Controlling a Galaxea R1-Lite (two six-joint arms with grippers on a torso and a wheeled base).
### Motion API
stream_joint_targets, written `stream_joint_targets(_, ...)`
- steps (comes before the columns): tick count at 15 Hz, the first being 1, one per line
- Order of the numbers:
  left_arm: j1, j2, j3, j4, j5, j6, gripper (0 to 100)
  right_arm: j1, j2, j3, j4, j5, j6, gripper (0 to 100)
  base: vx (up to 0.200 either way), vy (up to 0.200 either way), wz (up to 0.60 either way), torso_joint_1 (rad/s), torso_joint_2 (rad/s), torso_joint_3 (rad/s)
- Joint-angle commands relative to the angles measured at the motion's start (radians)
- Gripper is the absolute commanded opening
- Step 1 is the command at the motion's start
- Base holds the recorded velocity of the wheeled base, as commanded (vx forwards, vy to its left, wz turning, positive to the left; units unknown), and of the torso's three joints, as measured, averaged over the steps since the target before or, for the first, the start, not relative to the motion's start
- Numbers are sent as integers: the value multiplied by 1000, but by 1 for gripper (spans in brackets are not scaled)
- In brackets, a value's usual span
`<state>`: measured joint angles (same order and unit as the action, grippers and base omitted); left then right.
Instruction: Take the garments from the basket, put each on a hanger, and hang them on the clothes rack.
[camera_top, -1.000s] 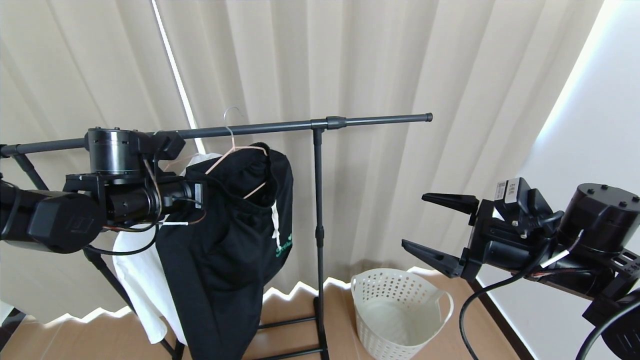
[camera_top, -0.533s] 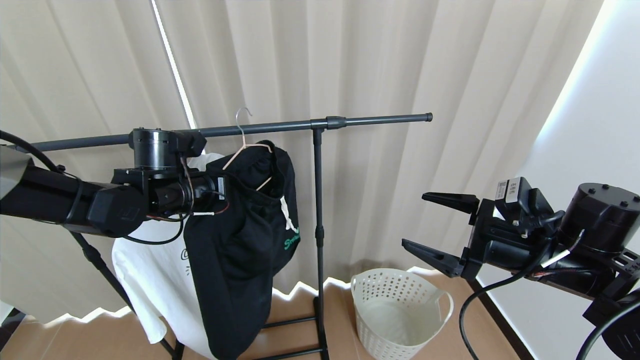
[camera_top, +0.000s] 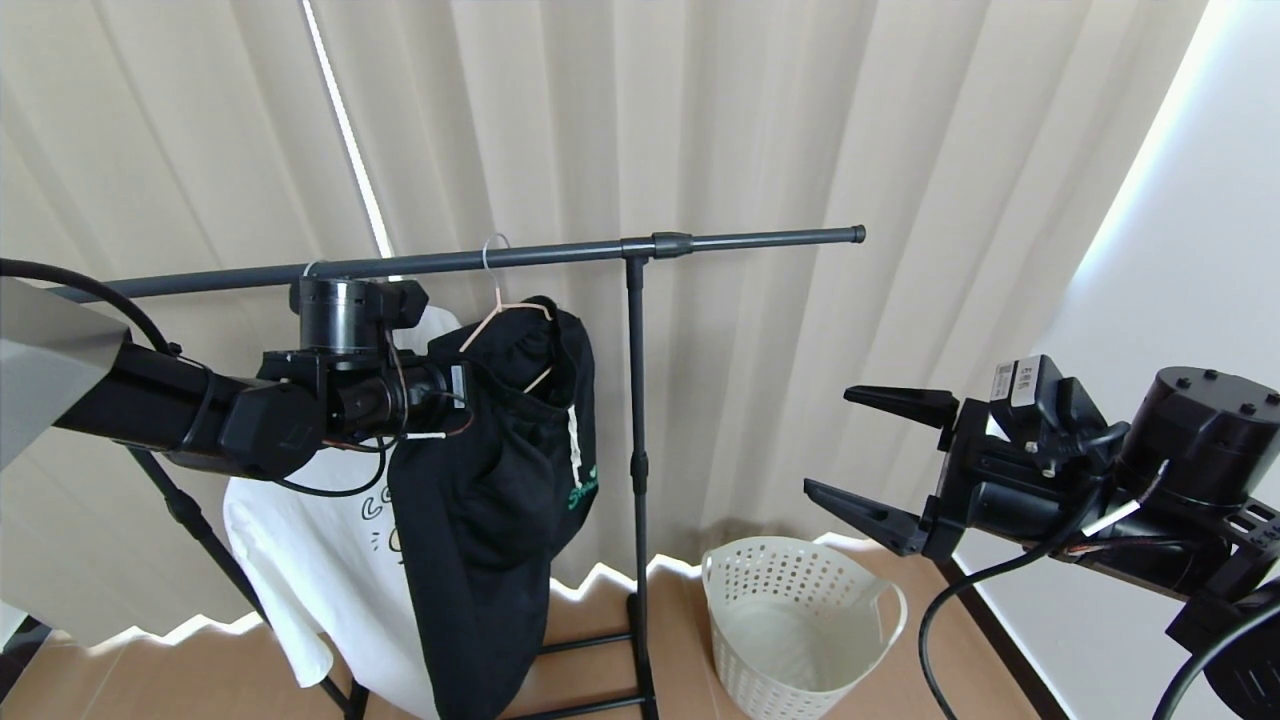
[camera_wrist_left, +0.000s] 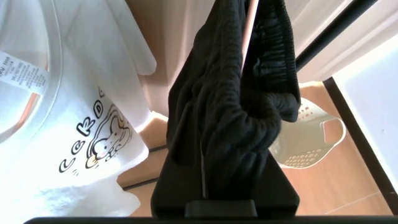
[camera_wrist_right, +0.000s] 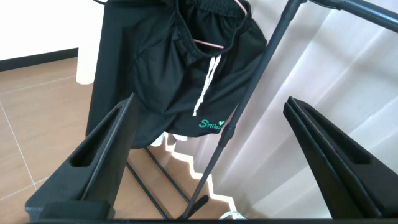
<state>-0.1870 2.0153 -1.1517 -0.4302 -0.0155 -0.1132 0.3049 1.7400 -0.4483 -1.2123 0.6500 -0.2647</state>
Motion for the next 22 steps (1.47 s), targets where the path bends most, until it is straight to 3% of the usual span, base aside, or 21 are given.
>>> stream_joint_targets(1,0,10,4,-1,0,0,0,0,0,0,0,0,-1,100,0,0,0,0,0,0)
stream_joint_targets(6,-2,14,1,-1,-3,-42,0,0,-2,0,-1,0,-1,100,0,0,0,0,0,0)
stream_joint_targets(15,3,36,-3,-1,0,-42,0,0,-2,0,-3,0,-1,100,0,0,0,0,0,0)
stream_joint_targets(16,3,36,-3,-1,0,-42,100,0,-2,0,-3,0,-1,100,0,0,0,0,0,0)
stream_joint_targets(22,3,36,-5,-1,-1,-37,100,0,-2,-1,-3,0,-1,100,0,0,0,0,0,0)
